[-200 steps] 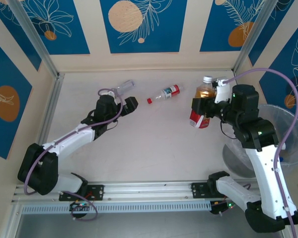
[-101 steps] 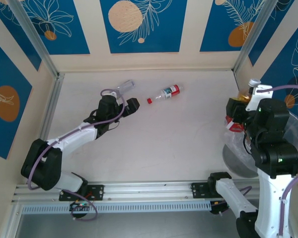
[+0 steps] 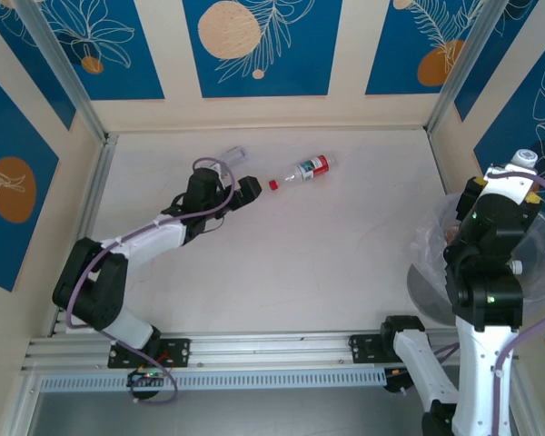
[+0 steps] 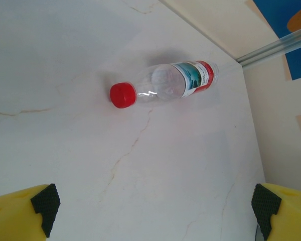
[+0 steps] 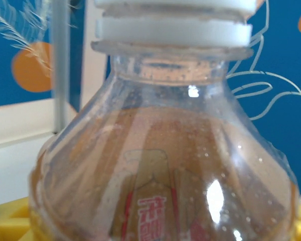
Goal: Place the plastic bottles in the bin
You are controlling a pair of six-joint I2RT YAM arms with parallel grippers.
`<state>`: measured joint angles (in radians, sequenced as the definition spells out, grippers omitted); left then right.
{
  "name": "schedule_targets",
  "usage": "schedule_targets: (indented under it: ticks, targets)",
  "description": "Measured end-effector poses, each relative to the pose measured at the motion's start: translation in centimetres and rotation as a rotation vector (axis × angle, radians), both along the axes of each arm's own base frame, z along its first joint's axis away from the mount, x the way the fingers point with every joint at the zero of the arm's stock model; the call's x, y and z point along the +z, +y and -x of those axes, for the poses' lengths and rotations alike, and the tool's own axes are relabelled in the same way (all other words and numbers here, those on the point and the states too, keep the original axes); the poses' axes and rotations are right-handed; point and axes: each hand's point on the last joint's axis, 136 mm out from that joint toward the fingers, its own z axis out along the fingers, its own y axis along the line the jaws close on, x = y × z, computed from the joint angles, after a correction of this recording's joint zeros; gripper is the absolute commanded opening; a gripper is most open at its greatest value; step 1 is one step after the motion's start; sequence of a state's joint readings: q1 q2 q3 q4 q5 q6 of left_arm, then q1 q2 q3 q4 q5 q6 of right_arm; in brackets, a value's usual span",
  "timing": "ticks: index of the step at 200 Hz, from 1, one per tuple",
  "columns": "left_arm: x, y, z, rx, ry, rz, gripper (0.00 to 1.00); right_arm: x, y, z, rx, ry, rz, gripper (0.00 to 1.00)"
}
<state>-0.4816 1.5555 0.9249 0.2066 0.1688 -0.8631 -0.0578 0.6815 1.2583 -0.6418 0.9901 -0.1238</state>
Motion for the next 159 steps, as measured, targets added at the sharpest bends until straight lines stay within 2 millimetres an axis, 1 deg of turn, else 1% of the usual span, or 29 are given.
schedule_targets:
  ticks: [11, 30, 56, 77, 84, 107, 118, 131, 146, 159]
  targets:
    - [-0.2, -0.2, -0.3, -0.010, 0.009, 0.008, 0.99, -0.5, -1.1, 0.2, -0.061, 0.012, 0.001, 0.50]
    - [-0.2, -0.7, -0.7, -0.032, 0.018, 0.023, 0.99, -1.3, -3.1, 1.1, -0.169, 0.017, -0.005, 0.50]
    - [-0.1, -1.2, -1.1, -0.058, 0.022, 0.052, 0.99, -2.6, -5.1, 1.8, -0.272, 0.032, 0.001, 0.48]
    - [-0.1, -1.2, -1.3, -0.065, 0.029, 0.075, 0.99, -4.0, -6.5, 1.7, -0.322, 0.062, 0.030, 0.53]
    - [-0.2, -1.2, -1.4, -0.067, 0.033, 0.084, 0.99, -4.4, -6.9, 1.6, -0.338, 0.069, 0.033, 0.53]
    - [-0.4, -1.1, -1.9, -0.069, 0.054, 0.116, 0.99, -5.8, -8.4, 2.5, -0.410, 0.082, 0.013, 0.54]
    - [-0.3, -1.0, -2.3, -0.071, 0.059, 0.132, 0.99, -6.3, -9.0, 3.1, -0.443, 0.079, -0.003, 0.60]
    - [-0.3, -0.9, -2.7, -0.071, 0.066, 0.149, 0.99, -6.7, -9.5, 3.4, -0.472, 0.087, -0.011, 0.70]
    - [-0.1, -0.6, -3.1, -0.068, 0.070, 0.167, 0.99, -7.4, -10.0, 3.3, -0.495, 0.117, -0.023, 0.78]
    - [0.3, -0.4, -3.4, -0.066, 0.068, 0.181, 0.99, -8.7, -10.4, 2.9, -0.516, 0.173, -0.046, 0.84]
